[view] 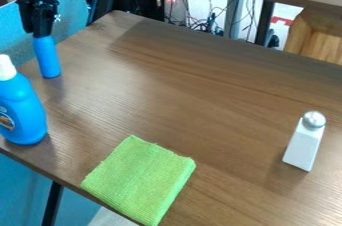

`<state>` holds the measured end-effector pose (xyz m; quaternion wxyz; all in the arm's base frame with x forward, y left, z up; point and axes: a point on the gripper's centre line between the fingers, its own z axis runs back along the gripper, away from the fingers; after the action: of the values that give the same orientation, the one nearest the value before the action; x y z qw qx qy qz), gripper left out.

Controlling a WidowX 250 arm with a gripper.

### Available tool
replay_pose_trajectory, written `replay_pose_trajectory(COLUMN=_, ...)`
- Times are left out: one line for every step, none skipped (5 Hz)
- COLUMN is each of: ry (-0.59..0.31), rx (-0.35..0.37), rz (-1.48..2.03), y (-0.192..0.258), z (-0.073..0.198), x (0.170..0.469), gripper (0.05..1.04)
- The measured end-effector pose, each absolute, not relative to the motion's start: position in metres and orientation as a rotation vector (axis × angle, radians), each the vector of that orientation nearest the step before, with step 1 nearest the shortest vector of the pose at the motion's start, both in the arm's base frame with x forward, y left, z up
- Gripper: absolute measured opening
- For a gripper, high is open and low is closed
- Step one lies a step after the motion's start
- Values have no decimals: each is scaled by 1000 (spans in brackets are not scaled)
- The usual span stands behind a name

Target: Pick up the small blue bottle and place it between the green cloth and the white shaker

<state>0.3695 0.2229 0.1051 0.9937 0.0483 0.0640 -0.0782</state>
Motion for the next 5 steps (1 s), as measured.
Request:
replay_pose_trajectory(ry=147, rx=106, rz=-143, y=225, z=105, x=367, gripper=355)
replay_pose_trajectory(ry=142, rx=80, rz=-141, y=220, z=106, x=367, gripper=355)
replay_pose_trajectory(ry=109, rx=21, rz=-162, y=202, z=123, x=368, gripper=355)
replay_pose_trajectory(ry=-6, rx=30, rz=-253, y=161, z=173, x=378, gripper=355)
replay_pose_trajectory(ry=-33, rx=10, rz=-336, y=112, z=188, x=365, gripper=355)
